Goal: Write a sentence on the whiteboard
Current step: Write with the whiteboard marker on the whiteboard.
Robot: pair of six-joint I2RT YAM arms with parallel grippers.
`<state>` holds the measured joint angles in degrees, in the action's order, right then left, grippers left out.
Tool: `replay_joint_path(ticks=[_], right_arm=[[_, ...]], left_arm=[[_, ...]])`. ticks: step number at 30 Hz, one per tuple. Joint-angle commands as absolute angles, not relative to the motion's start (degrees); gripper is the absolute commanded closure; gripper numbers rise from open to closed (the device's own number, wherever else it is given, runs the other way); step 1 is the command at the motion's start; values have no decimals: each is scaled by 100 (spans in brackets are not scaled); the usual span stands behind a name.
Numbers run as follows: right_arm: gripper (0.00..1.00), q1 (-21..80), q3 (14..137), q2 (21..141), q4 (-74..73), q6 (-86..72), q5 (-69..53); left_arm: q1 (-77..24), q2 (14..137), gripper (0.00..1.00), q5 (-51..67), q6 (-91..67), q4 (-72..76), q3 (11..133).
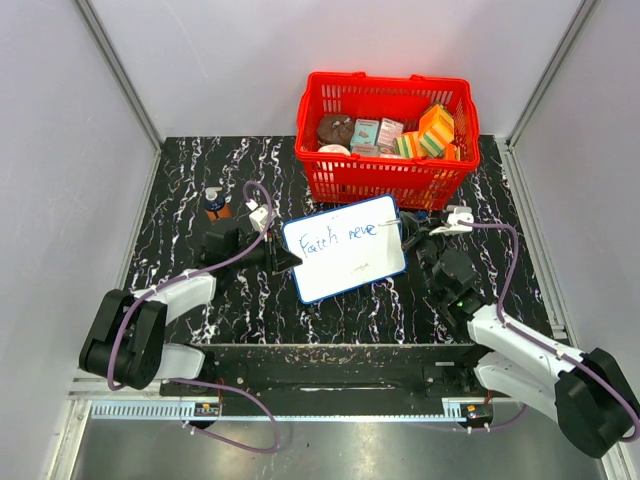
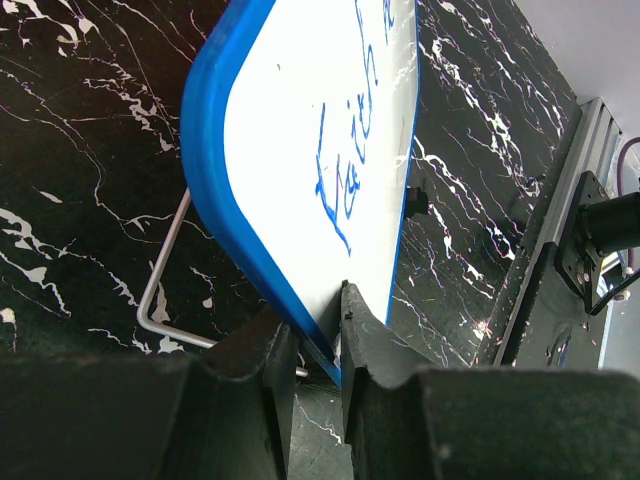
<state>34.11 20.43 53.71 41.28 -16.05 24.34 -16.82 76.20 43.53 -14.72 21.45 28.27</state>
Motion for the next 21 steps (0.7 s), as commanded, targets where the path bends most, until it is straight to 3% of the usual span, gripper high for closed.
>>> replay_joint_path(ticks=[1,21], right_arm=[[100,3393,2276,5572,4263,-1468,2391],[100,3393,2724,6310,4412,-1389,2408]], left_arm=[[-1652,7567,100,3735,-650,2188,2874],[-1652,7567,100,3735,-650,2180,2874]])
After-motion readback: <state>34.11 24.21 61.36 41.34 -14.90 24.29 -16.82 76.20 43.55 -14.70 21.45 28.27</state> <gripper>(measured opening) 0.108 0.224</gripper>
